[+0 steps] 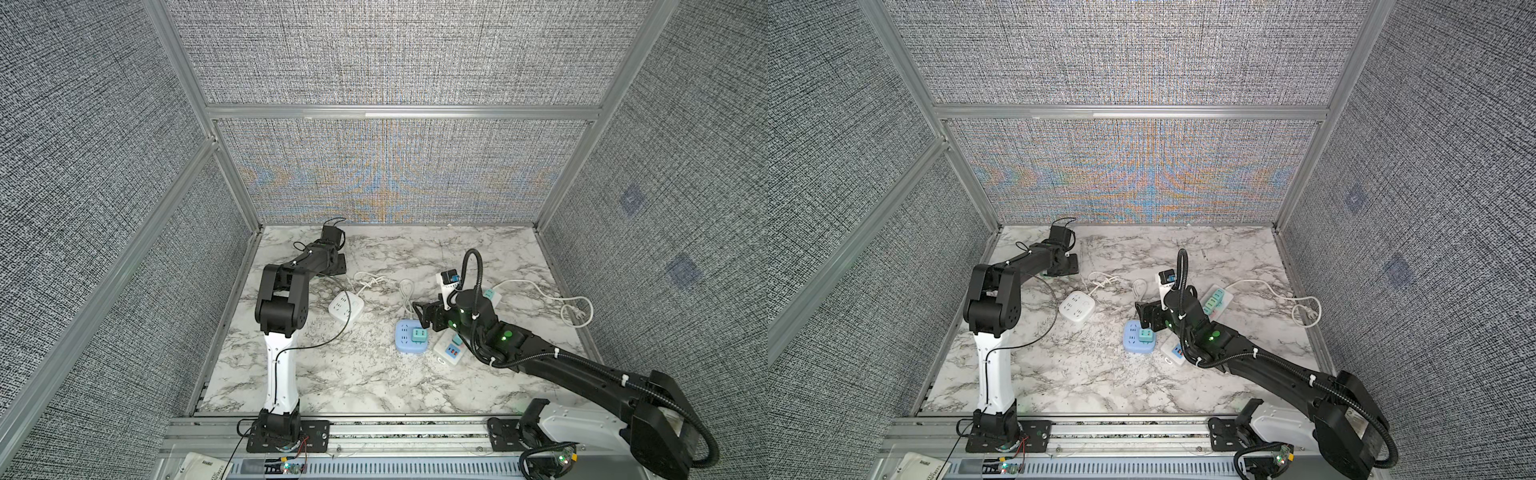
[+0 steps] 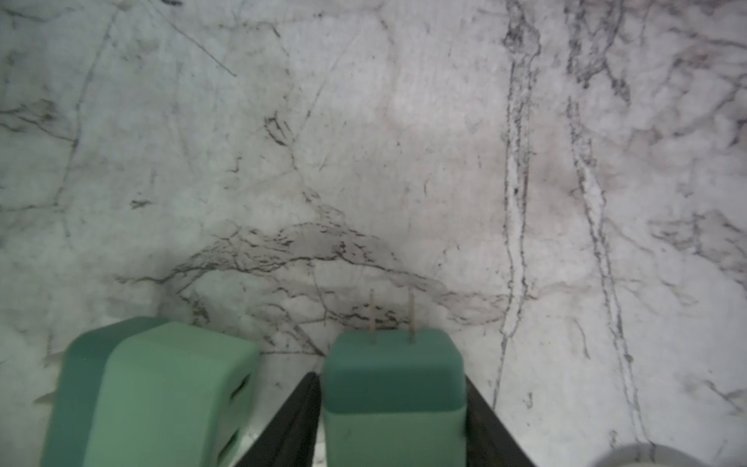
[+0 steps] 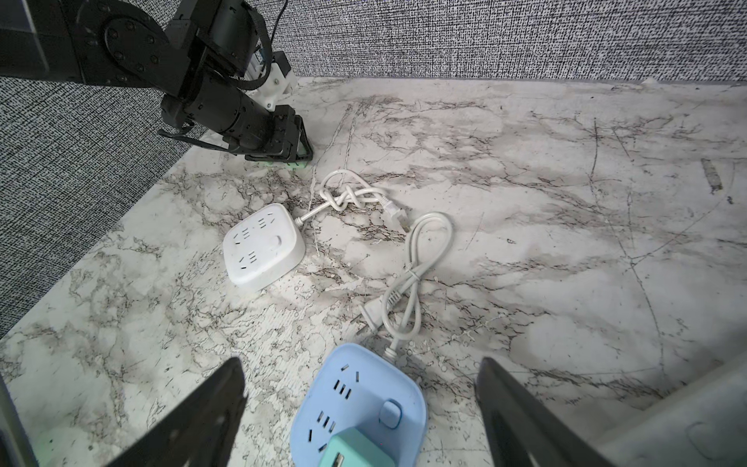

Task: Insert plugs into power strip
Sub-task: Pick up the plug from the top-left of the table.

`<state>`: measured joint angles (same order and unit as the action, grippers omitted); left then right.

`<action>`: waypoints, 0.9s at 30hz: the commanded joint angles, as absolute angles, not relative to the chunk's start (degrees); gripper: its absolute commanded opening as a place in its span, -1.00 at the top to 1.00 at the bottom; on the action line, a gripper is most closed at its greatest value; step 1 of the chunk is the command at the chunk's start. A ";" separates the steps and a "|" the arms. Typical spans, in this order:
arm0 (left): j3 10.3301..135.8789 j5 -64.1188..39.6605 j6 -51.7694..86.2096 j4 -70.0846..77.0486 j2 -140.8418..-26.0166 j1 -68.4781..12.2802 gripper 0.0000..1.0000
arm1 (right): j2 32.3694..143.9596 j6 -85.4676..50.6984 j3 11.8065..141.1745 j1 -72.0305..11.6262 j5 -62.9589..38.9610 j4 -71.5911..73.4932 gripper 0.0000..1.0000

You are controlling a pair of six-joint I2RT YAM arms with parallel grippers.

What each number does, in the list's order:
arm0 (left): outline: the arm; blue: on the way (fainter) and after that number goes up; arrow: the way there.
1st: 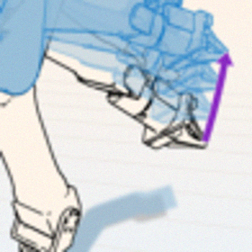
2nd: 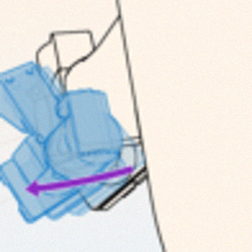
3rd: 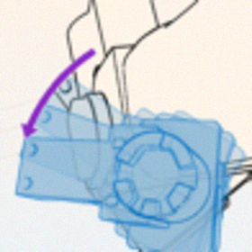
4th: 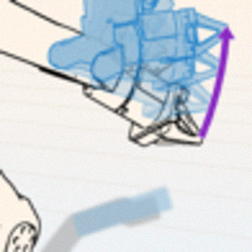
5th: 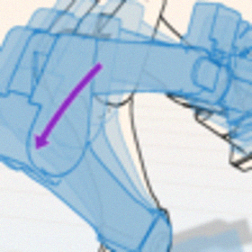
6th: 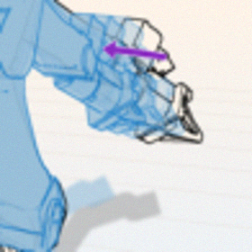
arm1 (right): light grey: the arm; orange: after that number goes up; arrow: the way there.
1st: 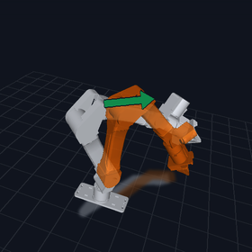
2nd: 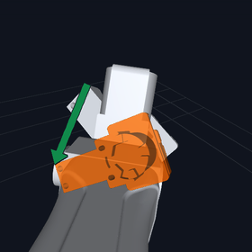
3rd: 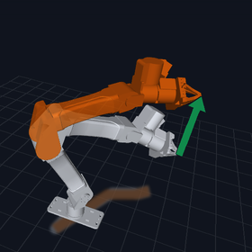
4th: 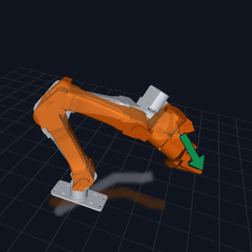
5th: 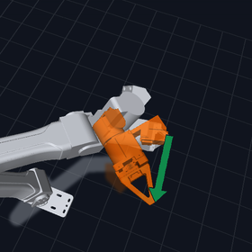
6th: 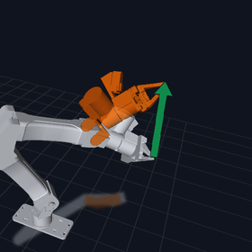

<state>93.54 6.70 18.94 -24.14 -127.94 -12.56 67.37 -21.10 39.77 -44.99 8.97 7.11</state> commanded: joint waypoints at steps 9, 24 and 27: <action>90.37 6.04 18.21 -24.35 -122.77 -14.17 0.47 | 65.54 -21.72 37.92 -45.00 9.72 9.05 -0.81; 69.51 17.95 22.30 -25.24 -91.76 -30.01 0.49 | 51.55 -24.12 28.35 -38.16 12.57 9.82 -0.81; 63.85 17.67 24.02 -24.25 -87.29 -34.44 0.49 | 48.36 -24.71 26.52 -36.15 12.07 9.24 -0.81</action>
